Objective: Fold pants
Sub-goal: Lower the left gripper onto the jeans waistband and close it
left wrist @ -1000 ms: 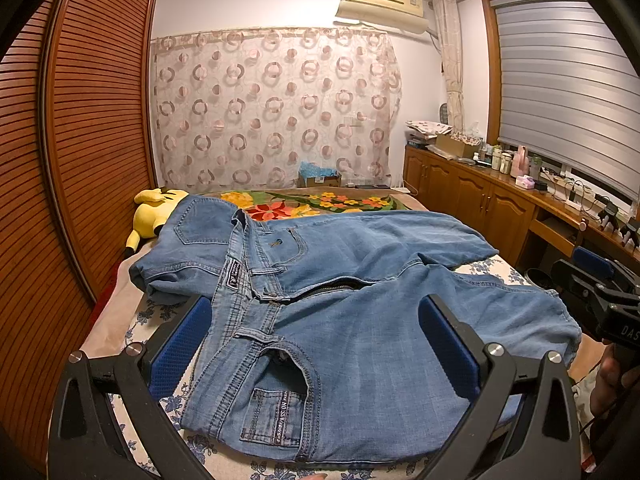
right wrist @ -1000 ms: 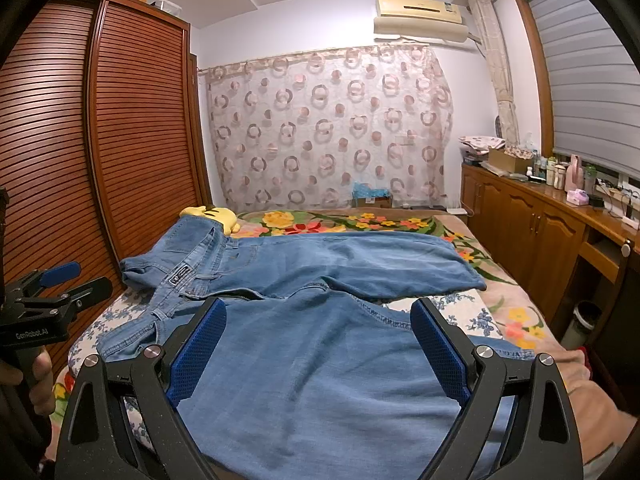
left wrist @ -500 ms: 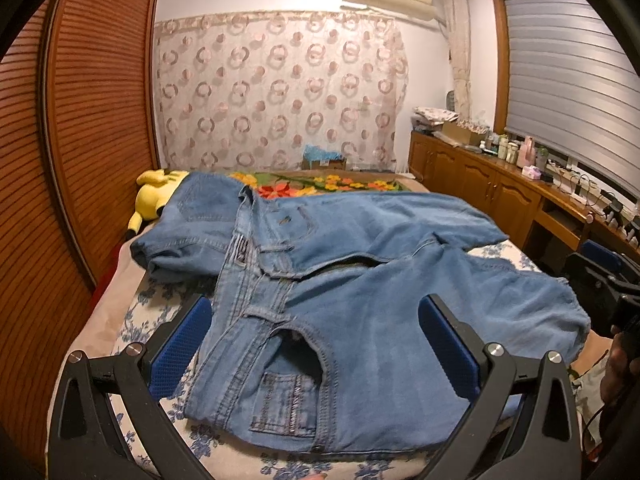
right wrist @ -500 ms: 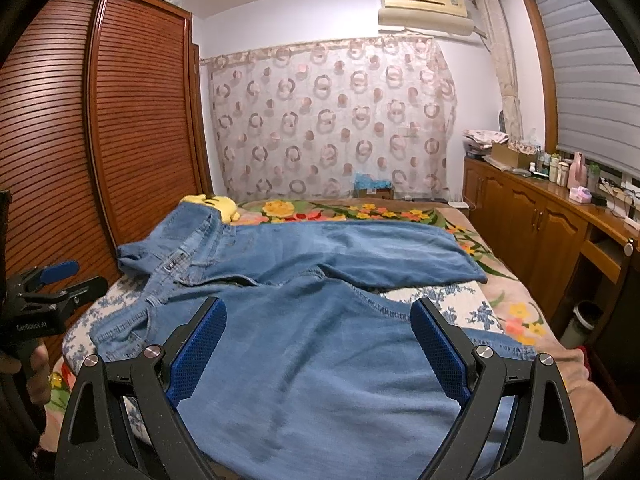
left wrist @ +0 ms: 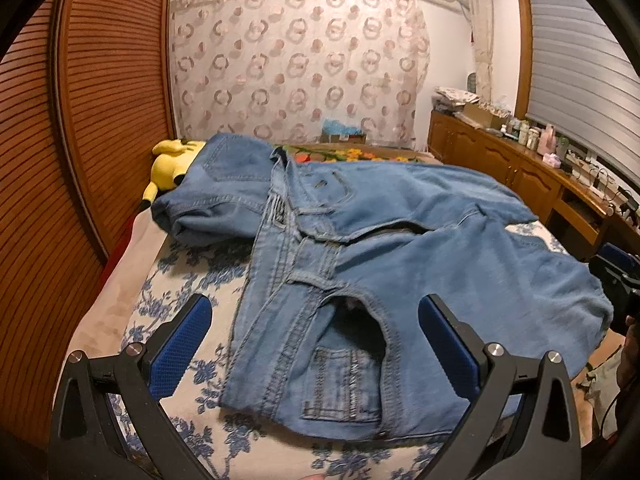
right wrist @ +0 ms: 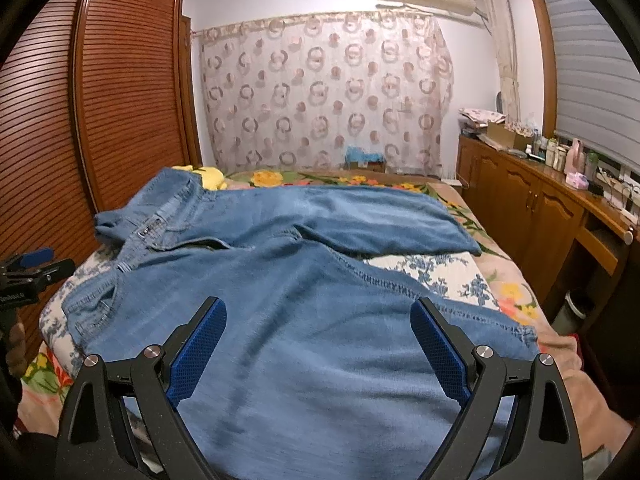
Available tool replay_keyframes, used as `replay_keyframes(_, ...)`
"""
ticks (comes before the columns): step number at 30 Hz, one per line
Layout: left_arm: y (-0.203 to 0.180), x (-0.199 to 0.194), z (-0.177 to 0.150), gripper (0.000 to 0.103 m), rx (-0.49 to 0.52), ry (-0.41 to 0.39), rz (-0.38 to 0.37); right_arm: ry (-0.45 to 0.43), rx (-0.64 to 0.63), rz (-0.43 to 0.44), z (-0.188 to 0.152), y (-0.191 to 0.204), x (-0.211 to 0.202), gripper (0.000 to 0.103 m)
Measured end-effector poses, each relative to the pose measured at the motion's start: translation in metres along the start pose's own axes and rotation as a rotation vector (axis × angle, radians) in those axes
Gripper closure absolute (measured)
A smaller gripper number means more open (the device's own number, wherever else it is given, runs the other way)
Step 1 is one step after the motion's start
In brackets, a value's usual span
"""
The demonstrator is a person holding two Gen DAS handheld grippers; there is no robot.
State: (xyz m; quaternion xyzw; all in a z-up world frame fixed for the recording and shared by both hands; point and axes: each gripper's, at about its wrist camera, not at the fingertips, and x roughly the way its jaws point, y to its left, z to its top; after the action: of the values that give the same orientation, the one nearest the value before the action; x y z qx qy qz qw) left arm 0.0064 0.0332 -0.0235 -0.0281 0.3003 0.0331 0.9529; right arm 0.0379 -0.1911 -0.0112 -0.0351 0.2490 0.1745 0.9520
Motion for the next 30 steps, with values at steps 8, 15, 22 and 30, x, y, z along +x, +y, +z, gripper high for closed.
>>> replay_keyframes(8,0.026,0.016,-0.019,0.0,-0.013,0.057,0.004,0.042,-0.002,-0.01,0.005,0.006,0.004,0.009)
replay_keyframes(15,0.059,0.015,-0.041,0.004,-0.079,0.083,-0.02,0.075,-0.013,0.0,0.004,0.01,0.007,0.009)
replay_keyframes(22,0.07,0.018,-0.056,0.025,-0.11,0.13,-0.049,0.117,-0.034,0.03,0.004,0.011,0.009,0.009)
replay_keyframes(30,0.071,0.029,-0.069,0.043,-0.143,0.17,-0.103,0.12,-0.043,0.036,0.007,0.004,0.003,0.009)
